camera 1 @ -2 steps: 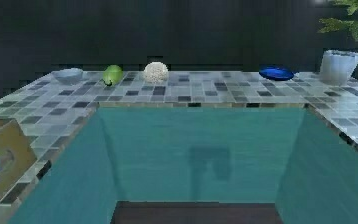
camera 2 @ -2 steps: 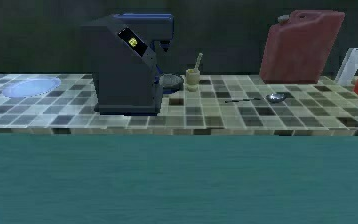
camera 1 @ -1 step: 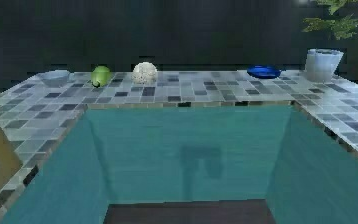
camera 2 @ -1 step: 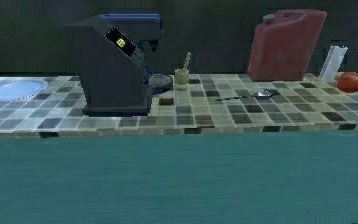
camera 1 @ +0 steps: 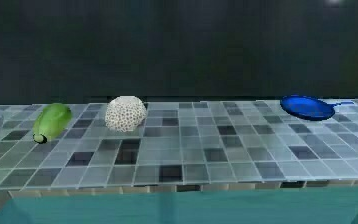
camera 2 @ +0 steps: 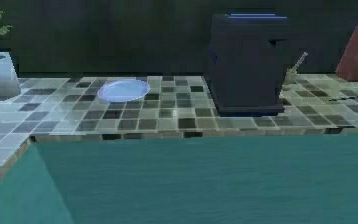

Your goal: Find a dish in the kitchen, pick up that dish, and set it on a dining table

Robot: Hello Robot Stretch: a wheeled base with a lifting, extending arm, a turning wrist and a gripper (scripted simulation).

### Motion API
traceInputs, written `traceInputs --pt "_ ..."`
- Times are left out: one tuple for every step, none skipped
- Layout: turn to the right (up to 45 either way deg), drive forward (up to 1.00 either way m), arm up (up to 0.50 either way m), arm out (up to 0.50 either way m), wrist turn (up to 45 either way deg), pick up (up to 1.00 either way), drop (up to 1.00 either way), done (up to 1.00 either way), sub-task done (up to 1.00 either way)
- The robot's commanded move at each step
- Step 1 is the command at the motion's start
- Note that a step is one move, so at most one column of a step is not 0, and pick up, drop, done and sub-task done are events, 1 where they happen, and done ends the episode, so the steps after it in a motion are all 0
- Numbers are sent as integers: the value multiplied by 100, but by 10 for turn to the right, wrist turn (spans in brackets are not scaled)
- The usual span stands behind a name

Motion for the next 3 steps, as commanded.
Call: traceInputs --pt "-450 0 0 0 0 0 0 0 0" --pt "-450 0 0 0 0 0 0 0 0" --pt "-420 0 0 0 0 0 0 0 0"
